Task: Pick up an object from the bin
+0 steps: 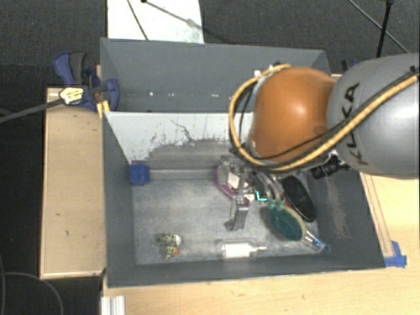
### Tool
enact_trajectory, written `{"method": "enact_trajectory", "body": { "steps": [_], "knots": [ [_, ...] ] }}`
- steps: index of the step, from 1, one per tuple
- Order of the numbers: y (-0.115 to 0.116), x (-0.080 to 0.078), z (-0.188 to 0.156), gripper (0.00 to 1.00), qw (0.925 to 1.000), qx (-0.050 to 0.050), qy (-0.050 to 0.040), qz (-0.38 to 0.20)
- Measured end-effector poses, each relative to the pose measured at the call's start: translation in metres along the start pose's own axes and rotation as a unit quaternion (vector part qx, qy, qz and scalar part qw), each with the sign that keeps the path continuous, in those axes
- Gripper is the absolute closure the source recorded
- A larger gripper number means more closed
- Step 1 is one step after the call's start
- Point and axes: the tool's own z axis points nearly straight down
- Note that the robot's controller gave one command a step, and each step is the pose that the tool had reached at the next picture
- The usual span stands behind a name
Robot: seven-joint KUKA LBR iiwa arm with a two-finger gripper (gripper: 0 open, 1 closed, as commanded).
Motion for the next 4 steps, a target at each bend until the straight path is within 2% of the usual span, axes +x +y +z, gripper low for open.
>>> {"method": "enact_trajectory", "body": {
  "steps": [1,2,3,4],
  "knots": [
    [-0.058,0.000,0.052,0.00,0.9992,0.001,-0.0008,0.039],
    [-0.016,0.026,0.153,0.00,0.9984,-0.002,-0.0026,0.057],
    [0.110,-0.012,0.151,0.00,0.9999,-0.003,-0.0048,0.012],
    [0.124,0.027,0.151,0.00,0.9998,-0.001,-0.0060,-0.018]
  ]
}}
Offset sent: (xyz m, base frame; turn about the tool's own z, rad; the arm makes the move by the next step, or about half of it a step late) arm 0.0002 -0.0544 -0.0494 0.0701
